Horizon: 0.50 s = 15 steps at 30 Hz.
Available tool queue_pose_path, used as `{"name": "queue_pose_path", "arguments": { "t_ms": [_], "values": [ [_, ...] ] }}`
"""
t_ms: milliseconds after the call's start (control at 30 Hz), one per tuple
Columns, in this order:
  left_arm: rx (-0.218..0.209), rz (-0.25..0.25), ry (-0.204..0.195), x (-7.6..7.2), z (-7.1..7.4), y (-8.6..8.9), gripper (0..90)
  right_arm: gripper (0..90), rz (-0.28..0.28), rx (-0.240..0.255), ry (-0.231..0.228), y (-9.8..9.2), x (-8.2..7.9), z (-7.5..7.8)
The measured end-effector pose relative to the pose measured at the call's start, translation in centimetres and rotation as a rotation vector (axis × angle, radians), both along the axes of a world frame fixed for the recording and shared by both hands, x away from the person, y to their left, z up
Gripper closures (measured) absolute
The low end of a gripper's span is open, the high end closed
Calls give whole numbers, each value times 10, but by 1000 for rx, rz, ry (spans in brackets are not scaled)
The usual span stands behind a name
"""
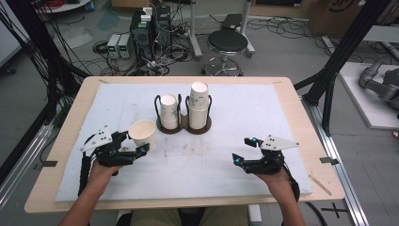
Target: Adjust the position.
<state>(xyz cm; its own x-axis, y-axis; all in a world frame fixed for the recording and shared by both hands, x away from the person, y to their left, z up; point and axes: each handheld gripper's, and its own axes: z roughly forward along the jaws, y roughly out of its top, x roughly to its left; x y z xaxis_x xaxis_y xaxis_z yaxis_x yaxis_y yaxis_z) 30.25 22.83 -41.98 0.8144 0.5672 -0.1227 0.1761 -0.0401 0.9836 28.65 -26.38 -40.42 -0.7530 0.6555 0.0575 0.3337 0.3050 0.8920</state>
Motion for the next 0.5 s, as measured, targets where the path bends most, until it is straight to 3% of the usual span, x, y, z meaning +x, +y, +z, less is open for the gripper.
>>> {"name": "queue_pose_path", "arguments": {
  "t_ms": [500],
  "values": [
    [-2, 39, -3, 1, -1, 7, 306, 221, -24, -4, -4, -1, -1, 0]
  ]
}}
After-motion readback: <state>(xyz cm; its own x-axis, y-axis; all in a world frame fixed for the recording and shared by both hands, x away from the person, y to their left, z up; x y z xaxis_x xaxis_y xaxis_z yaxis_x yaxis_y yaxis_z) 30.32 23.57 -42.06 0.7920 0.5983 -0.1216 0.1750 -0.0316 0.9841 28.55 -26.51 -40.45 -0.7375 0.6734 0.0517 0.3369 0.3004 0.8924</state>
